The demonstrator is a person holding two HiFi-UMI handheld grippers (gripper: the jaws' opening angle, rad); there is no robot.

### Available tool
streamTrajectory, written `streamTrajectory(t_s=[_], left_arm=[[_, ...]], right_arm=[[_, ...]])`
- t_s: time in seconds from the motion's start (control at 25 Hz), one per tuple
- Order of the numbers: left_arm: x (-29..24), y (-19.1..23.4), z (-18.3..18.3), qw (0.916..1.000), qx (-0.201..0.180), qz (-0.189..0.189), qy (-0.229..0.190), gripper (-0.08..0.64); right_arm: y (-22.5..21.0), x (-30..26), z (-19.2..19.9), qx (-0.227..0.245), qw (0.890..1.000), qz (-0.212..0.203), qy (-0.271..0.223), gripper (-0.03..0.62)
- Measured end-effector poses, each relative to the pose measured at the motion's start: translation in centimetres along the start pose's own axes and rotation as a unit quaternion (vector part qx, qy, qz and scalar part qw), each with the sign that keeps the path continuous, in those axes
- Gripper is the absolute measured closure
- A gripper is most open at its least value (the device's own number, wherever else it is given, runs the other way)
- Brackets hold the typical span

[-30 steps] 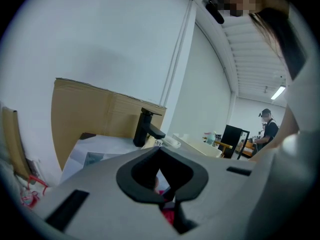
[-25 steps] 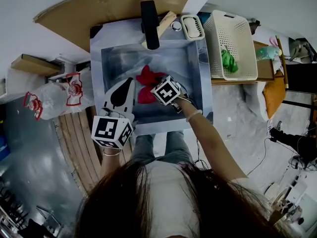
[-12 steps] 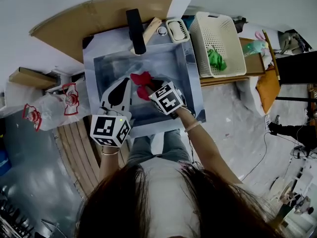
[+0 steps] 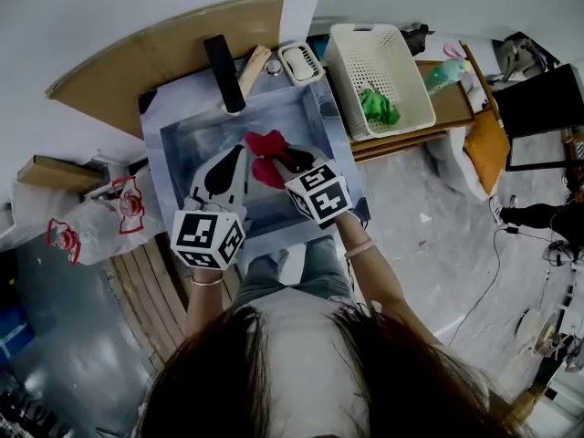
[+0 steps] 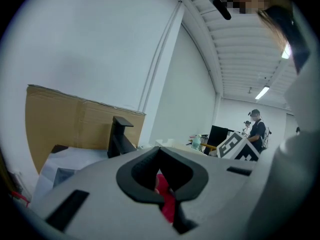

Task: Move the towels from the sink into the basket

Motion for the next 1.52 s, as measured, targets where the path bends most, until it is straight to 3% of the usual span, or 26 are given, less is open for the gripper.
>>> streamTrajectory(t_s=[0.32,0.88,1.52], left_arm=[[-1.8,-3.3,-0.3,1.0,-0.009,-0.001,-0.004,0.555],[-6.9,-11.0,-1.0,0.9991,-0.026,-0.025,-0.021,0.555],[-11.3,-17.1,-1.6,0.998,-0.052,-0.017,-0.033,0.555]], right_arm=[[-3.1,3.5,-1.6,-0.001,0.999,0.012,-0.041,0.489],[-8.3,9.2,-2.3,0.005,0.997,-0.037,-0.063,0.489],[-14.6,15.2,-4.5,0.03,0.993,-0.03,-0.109,0.489]])
Point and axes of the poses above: the fingertips, and each gripper's own axes: x backward along the fingers, y to its left, z out of its underside, the point moved 4 cm from there along x, backward along the fingers, and after that the axes turned 11 degrees about -y, right-handed, at the moved point
